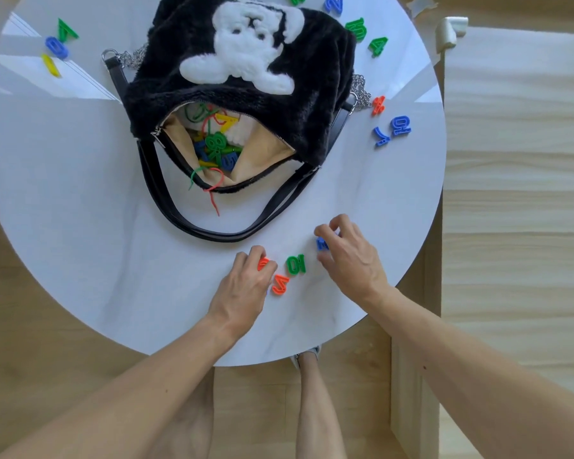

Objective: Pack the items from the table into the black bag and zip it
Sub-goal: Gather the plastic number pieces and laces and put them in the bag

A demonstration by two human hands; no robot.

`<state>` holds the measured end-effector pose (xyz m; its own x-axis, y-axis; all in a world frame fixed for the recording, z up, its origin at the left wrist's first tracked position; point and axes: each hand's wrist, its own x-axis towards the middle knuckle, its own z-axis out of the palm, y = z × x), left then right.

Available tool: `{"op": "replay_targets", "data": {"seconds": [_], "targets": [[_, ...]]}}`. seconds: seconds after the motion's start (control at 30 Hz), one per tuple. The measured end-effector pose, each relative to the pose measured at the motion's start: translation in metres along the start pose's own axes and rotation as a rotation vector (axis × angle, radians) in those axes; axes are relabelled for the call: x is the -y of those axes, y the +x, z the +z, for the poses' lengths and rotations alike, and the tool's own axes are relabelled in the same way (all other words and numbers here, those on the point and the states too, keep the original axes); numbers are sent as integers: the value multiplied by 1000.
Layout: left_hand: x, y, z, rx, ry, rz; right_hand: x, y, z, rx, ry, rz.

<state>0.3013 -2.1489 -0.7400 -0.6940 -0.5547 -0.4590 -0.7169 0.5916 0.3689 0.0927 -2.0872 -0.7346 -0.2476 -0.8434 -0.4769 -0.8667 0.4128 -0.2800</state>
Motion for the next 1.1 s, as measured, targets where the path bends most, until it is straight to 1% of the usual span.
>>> {"op": "replay_targets", "data": {"seconds": [0.07,0.13,0.23,0.37,0.5,0.63,0.73,0.83,1.0,1.1], "targets": [[3,-3,0,-27,-13,19,-2,0,5,15,-59,-48],[5,-5,3,-4,0,35,-3,-1,7,23,-64,-66],[8,-6,7,-26,-15,41,-1,-1,5,-15,51,-79],[8,-4,5,-115,-185,33,15,-6,6,-21,150,-259],[-4,-11,9,-143,-292,105,21,-5,14,3,107,-327],[-17,-13,17,-164,-358,58,20,-1,19,14,28,-354],[-24,-10,24,-137,-324,2,19,-3,20,43,-50,-373],[-30,-8,28,-146,-225,-48,20,-6,20,43,-76,-340],[-29,-4,26,-184,-124,-35,22,-10,24,63,-56,-330],[-24,-2,19,-186,-134,-44,22,-10,27,71,-62,-335]]}}
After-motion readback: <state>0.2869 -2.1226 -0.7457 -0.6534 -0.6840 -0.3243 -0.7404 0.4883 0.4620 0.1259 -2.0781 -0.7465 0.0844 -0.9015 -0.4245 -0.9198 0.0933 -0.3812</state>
